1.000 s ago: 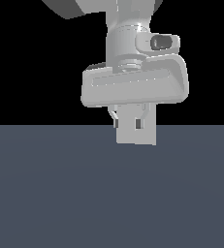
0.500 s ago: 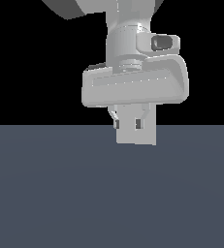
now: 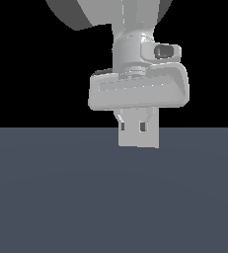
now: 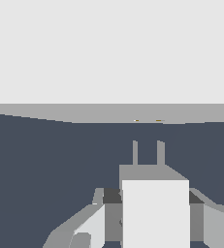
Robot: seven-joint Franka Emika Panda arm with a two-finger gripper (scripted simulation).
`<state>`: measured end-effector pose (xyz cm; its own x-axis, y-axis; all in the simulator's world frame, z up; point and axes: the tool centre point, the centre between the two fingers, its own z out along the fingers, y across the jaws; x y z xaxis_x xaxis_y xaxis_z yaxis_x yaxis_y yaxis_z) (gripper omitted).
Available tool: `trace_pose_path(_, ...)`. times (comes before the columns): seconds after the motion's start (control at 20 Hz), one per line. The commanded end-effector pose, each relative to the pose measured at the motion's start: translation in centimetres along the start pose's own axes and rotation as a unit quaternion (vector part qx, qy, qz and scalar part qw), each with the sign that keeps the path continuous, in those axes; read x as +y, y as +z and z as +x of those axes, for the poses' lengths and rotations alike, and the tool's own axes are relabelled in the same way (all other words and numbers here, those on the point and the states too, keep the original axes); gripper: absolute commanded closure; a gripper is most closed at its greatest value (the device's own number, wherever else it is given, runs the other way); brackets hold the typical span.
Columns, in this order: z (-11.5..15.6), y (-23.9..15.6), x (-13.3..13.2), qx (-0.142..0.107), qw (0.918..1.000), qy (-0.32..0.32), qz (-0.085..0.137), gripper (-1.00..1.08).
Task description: Plug the charger into the wall socket.
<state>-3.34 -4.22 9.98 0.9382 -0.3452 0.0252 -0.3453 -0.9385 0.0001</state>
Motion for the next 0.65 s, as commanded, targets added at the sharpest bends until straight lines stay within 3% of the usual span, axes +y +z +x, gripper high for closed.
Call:
trace_pose_path(0.0, 1.0, 0.0, 0.0, 0.0, 1.0, 0.0, 0.0, 1.08)
trace_pose_path(0.6, 2.8, 0.0, 0.0, 0.0, 1.0, 0.0, 0.0, 1.08)
